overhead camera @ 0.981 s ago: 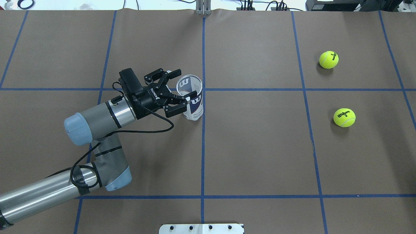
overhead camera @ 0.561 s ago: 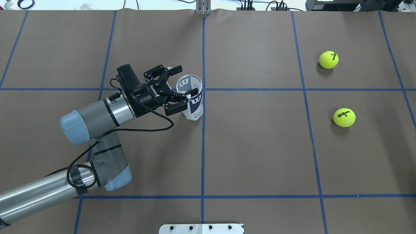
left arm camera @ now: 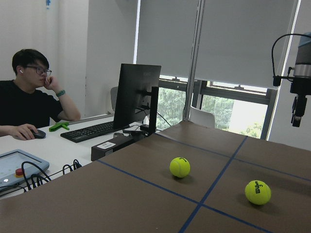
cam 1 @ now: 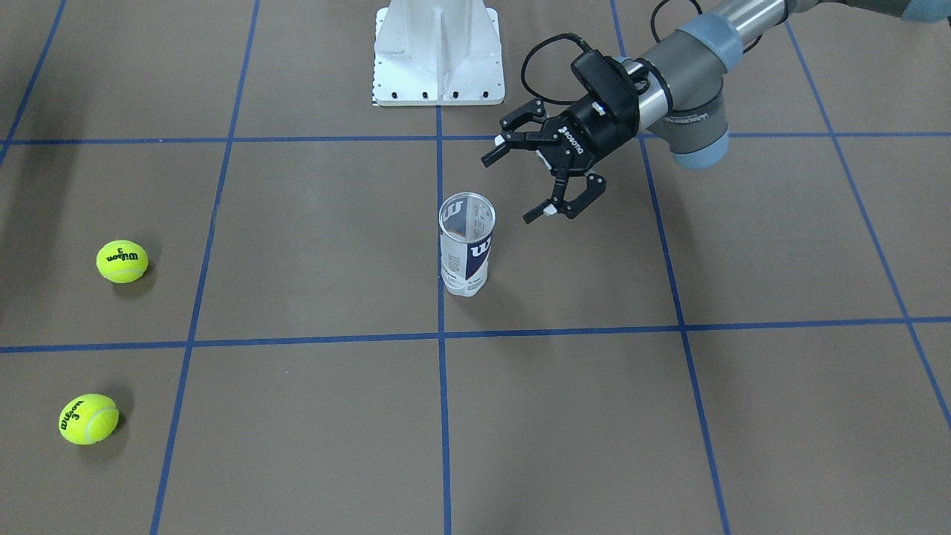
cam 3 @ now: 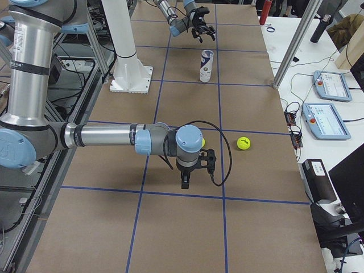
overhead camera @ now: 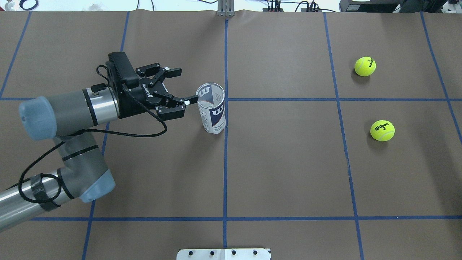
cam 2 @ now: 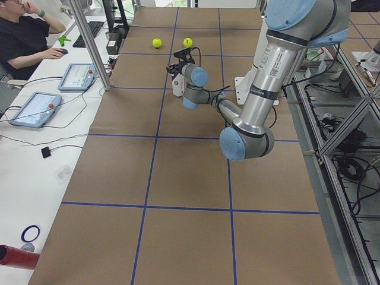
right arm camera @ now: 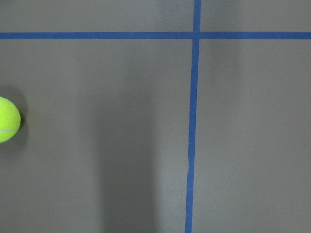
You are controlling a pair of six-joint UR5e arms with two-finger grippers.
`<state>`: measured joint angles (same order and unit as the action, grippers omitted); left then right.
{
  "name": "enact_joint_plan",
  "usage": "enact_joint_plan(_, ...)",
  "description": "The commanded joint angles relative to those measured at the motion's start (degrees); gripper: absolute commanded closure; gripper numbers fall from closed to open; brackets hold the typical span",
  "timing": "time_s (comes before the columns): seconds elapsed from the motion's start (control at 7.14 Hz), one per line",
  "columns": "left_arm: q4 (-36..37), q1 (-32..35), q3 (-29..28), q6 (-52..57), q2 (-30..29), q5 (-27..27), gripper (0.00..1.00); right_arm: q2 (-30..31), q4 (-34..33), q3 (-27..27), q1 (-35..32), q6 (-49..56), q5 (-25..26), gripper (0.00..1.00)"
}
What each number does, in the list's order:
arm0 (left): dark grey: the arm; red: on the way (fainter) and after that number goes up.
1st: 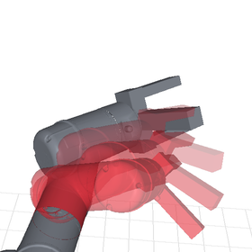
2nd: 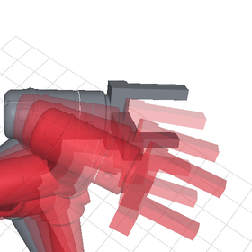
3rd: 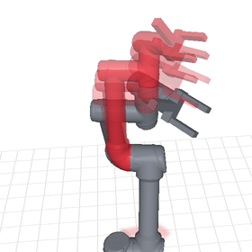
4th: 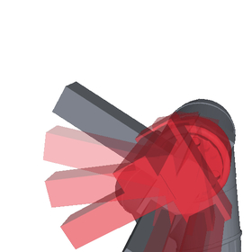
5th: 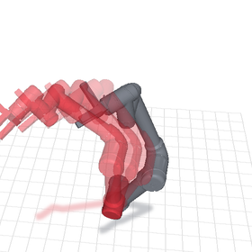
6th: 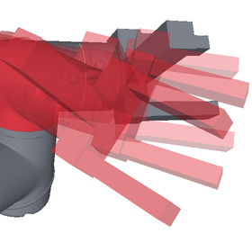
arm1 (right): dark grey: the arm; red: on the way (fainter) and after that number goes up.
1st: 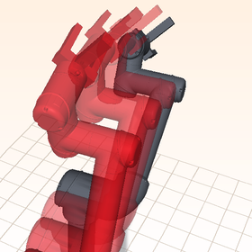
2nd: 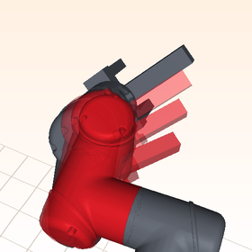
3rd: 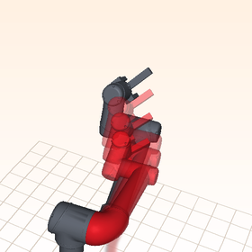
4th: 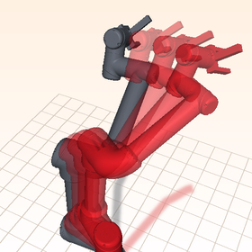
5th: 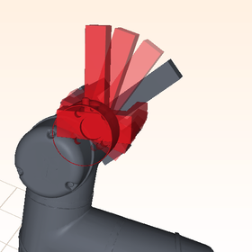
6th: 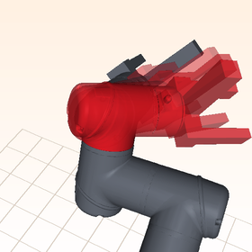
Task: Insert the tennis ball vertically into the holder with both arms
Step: 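Open the left gripper and draw it back from the can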
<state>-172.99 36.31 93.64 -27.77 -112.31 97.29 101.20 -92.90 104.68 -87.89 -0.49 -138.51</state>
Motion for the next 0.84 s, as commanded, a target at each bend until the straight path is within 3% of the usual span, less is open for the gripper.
enact_joint_plan(0.0,1.08,1.84,1.9,0.0,6.48,3.61,0.01,-0.82,0.09,3.66,0.26,-0.56,0.52,0.0)
enact_joint_plan(0.28,1.95,0.88,-0.72,0.0,5.88,3.61,0.01,-5.12,0.0,3.61,7.07,-0.82,13.2,0.0)
enact_joint_plan(0.56,1.96,-1.4,-4.76,-0.17,5.35,3.52,0.01,-5.14,0.35,2.72,9.3,-6.4,13.01,0.0)
enact_joint_plan(0.7,1.96,-2.55,-6.0,-0.09,4.13,3.43,0.01,-5.05,3.4,3.68,12.36,-17.07,13.01,0.0)
